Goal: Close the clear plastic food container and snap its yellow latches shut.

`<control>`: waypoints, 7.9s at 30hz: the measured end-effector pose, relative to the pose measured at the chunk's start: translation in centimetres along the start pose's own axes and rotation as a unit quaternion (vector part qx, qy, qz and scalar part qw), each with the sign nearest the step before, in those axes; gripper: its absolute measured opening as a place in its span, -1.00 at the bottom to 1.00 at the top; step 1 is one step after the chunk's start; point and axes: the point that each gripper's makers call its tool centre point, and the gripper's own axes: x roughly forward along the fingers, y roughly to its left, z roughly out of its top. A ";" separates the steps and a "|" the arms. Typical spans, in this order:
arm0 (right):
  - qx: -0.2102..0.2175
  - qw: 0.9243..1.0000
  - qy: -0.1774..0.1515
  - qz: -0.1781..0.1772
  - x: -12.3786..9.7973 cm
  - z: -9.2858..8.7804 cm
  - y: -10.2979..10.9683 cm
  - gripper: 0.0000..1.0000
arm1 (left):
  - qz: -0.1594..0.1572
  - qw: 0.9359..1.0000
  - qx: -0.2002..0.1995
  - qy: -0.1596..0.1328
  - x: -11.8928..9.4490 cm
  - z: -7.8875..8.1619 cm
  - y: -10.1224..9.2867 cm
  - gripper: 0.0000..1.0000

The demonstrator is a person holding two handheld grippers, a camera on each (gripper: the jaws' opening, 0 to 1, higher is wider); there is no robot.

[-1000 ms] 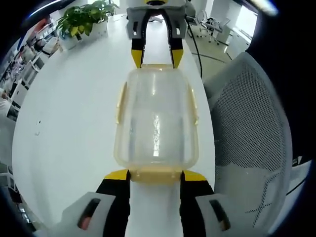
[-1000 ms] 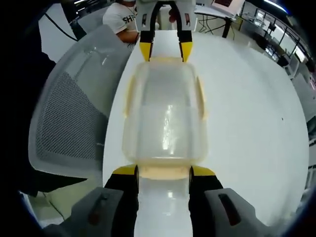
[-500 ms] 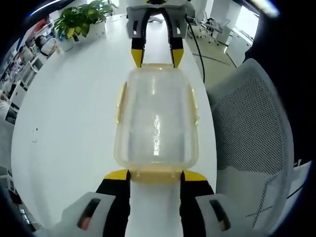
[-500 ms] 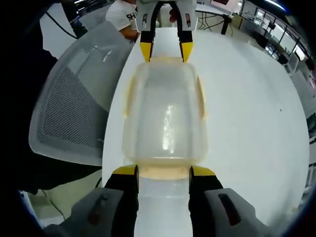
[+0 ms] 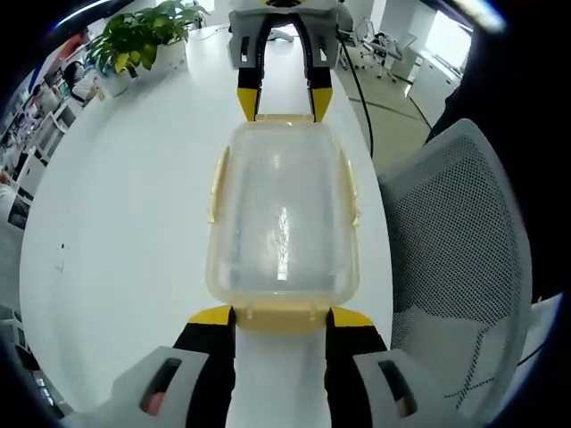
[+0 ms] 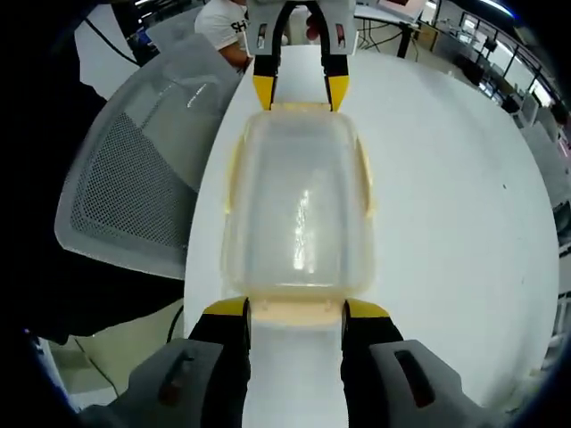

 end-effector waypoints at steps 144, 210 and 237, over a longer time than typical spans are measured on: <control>0.459 0.856 -0.235 -0.030 -0.8 -1.7 0.4 -0.53 | 0.016 0.848 -0.488 -0.204 1.5 2.4 -0.5 -0.53; 0.118 0.970 -0.204 -0.058 -0.7 6.4 0.0 -0.42 | 0.133 0.962 -0.184 -0.151 0.7 9.1 -0.9 -0.51; 0.110 0.979 -0.168 -0.038 0.1 6.8 -2.9 -0.41 | 0.116 0.968 -0.172 -0.142 0.9 9.1 -1.9 -0.49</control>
